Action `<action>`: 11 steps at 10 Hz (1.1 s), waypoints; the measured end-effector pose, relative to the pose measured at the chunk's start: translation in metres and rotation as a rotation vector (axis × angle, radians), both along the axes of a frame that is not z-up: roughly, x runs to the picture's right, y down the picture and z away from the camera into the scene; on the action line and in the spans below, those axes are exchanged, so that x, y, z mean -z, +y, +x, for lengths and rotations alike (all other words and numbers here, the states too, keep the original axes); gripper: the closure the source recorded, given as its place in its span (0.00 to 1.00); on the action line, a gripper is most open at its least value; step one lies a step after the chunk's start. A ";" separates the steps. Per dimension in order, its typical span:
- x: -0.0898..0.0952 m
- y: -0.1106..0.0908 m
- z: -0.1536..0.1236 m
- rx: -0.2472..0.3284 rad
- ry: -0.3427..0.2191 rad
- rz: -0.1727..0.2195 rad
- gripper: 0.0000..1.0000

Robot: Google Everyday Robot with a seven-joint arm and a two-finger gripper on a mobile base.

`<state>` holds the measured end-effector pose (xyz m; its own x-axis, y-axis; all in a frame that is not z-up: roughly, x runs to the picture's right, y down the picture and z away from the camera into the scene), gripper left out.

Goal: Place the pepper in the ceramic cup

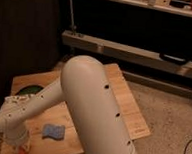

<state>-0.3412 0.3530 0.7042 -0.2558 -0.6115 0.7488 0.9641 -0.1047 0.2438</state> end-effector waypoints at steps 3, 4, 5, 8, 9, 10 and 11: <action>0.006 -0.006 0.006 -0.012 0.009 0.005 1.00; 0.011 -0.021 0.019 -0.062 -0.003 0.006 1.00; 0.014 -0.035 0.030 -0.088 -0.004 0.012 1.00; 0.008 -0.093 0.082 -0.202 0.011 0.042 1.00; 0.007 -0.110 0.097 -0.239 0.013 0.056 1.00; 0.007 -0.135 0.120 -0.304 0.015 0.082 1.00; 0.008 -0.155 0.138 -0.366 0.016 0.109 1.00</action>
<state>-0.2033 0.1977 0.6965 0.0056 -0.7364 0.6765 0.9460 0.2232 0.2352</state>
